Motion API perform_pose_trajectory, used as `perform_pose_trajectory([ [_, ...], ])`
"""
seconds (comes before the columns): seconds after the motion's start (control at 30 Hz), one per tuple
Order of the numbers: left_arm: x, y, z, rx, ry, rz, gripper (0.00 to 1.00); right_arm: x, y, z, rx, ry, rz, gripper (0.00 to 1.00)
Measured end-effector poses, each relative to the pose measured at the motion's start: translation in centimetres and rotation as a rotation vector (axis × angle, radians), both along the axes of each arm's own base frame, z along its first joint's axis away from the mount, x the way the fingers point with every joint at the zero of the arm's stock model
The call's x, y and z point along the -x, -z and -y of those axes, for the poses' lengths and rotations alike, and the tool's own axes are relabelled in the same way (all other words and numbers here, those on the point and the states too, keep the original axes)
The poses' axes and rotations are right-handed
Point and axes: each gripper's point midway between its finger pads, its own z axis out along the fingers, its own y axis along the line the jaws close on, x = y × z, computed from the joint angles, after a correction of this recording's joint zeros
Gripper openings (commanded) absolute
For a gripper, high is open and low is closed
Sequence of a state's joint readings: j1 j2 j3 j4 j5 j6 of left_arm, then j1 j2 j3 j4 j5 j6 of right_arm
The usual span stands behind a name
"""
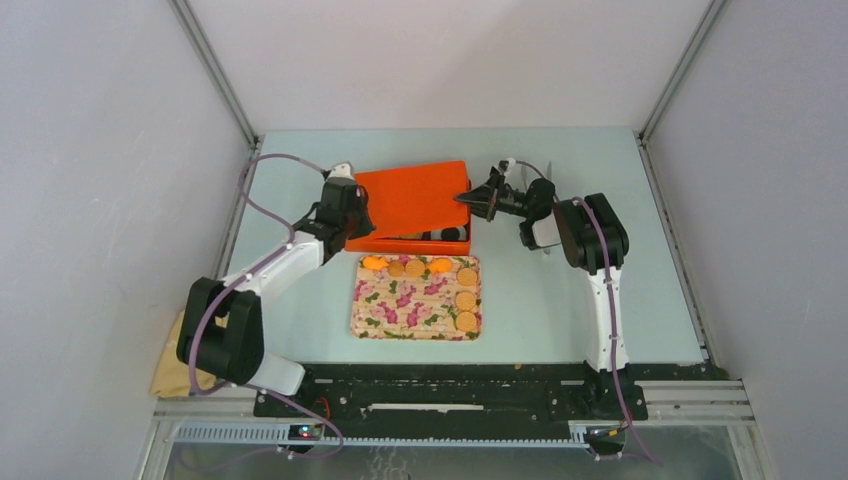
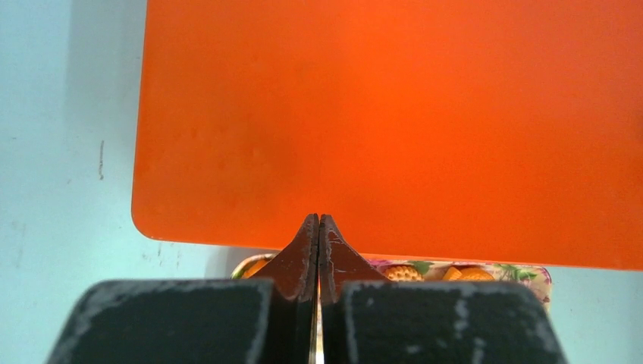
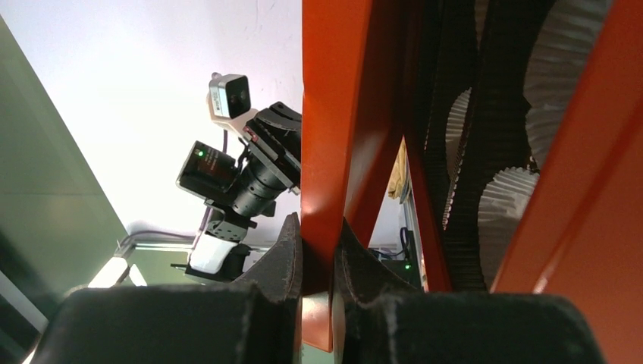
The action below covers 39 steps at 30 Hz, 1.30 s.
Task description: Pack the cookies
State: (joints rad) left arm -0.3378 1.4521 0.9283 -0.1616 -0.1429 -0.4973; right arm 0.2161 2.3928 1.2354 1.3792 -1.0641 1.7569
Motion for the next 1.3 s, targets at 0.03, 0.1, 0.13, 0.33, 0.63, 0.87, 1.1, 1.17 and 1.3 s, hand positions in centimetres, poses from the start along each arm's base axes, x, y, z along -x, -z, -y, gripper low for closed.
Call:
perform_pose_trajectory([
  [0.03,-0.1,0.5,0.2,0.002,0.005,-0.007,0.0,0.0,0.3,0.2,0.002,0.004,-0.008,0.01],
  [0.1,-0.4,1.6,0.6,0.009,0.018,-0.027,0.0,0.1,0.8,0.6,0.009,0.013,-0.021,0.02],
  [0.13,-0.5,2.1,0.8,0.013,0.023,-0.036,0.0,0.1,1.0,0.7,0.014,0.016,-0.024,0.04],
  [0.33,-2.1,2.7,2.3,0.078,0.049,-0.007,0.0,0.3,2.9,1.7,0.064,0.038,-0.059,0.35],
  [0.63,-2.6,2.9,4.2,0.155,0.109,0.003,0.0,0.0,2.9,3.0,0.184,0.083,-0.073,0.57],
  [0.87,-2.7,2.9,5.2,0.199,0.146,0.016,0.0,0.4,2.9,4.4,0.343,0.14,-0.093,0.58],
  [1.1,-2.9,3.2,6.1,0.236,0.17,0.014,0.0,1.0,2.7,7.9,0.553,0.257,-0.148,0.54],
  [1.17,-2.9,3.2,6.3,0.245,0.178,0.015,0.0,1.3,2.5,8.7,0.605,0.285,-0.156,0.52],
  [1.3,-2.9,3.2,6.5,0.256,0.181,0.015,0.0,1.3,2.8,9.7,0.712,0.32,-0.184,0.31],
])
